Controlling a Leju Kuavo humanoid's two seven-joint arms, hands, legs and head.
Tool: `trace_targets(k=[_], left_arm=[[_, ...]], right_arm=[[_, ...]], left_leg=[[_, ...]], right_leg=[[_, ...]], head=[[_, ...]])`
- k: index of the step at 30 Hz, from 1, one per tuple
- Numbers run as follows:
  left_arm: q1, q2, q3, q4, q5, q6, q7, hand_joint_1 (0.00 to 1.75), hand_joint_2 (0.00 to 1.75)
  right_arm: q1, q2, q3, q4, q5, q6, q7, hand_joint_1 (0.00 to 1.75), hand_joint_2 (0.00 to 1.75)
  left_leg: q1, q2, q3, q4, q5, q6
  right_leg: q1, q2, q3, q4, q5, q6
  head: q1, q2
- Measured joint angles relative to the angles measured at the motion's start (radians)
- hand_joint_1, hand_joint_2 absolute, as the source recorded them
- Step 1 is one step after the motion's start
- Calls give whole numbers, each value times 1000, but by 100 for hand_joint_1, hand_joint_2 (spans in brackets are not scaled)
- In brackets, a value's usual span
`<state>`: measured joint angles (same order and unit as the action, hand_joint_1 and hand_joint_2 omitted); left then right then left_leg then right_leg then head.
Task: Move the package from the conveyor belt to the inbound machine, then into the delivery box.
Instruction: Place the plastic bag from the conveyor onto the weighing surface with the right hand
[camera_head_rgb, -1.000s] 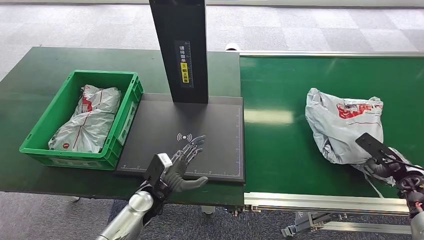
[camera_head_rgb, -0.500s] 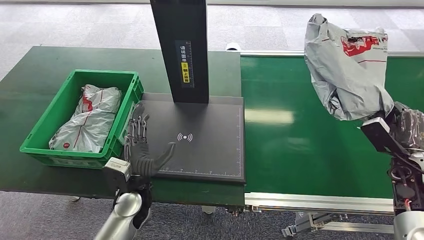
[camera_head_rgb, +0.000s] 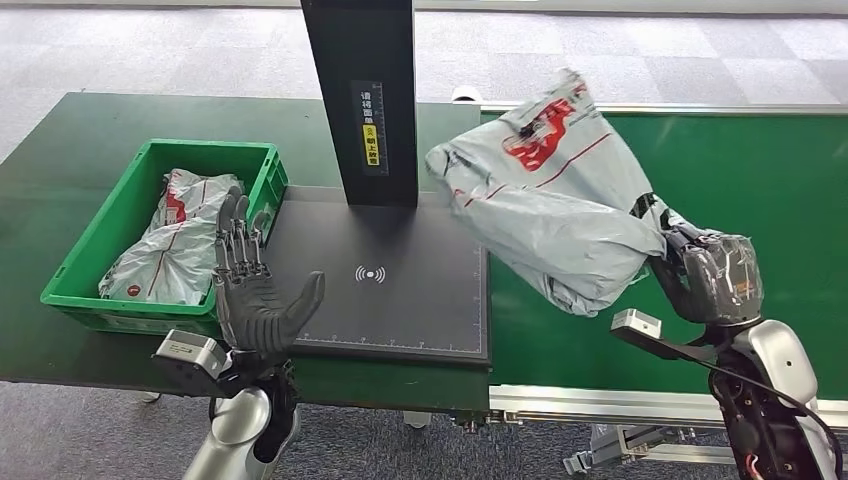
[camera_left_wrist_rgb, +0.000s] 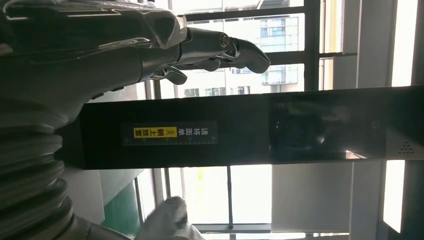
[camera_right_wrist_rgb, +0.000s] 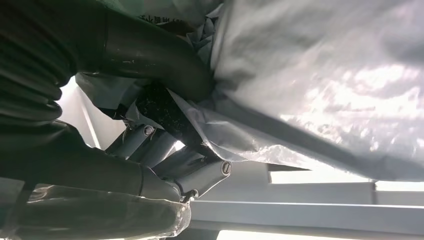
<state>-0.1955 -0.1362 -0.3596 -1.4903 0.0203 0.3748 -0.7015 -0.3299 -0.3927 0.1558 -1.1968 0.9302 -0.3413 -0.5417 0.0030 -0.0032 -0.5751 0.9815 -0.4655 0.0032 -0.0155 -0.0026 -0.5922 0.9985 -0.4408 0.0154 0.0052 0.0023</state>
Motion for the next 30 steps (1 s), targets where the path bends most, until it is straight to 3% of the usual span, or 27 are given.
trace_targets(k=[15, 19, 23, 30], left_arm=[[-19, -26, 0, 1, -7, -7, 0, 0, 175], [-31, -31, -1, 11, -9, -7, 0, 0, 175], [-37, -36, -5, 24, -4, -15, 0, 0, 175], [-49, -47, -9, 49, 8, -38, 0, 0, 175]], right_arm=[[-1, 27, 257, -34, 84, 64, -19, 175, 175], [-34, 55, 350, 27, 87, 69, -28, 175, 175], [-98, 74, 420, 141, 84, 7, -16, 175, 175], [-191, 97, 473, 315, 41, -49, -33, 175, 175]], left_leg=[[0, 2, 0, 0, 0, 0], [0, 3, 0, 0, 0, 0], [0, 3, 1, 0, 0, 0], [0, 3, 0, 0, 1, 0]], right_leg=[[0, 1, 0, 0, 0, 0], [0, 1, 0, 0, 0, 0], [0, 1, 0, 0, 0, 0], [0, 1, 0, 0, 0, 0]], head=[[0, 0], [0, 0], [0, 0], [0, 0]])
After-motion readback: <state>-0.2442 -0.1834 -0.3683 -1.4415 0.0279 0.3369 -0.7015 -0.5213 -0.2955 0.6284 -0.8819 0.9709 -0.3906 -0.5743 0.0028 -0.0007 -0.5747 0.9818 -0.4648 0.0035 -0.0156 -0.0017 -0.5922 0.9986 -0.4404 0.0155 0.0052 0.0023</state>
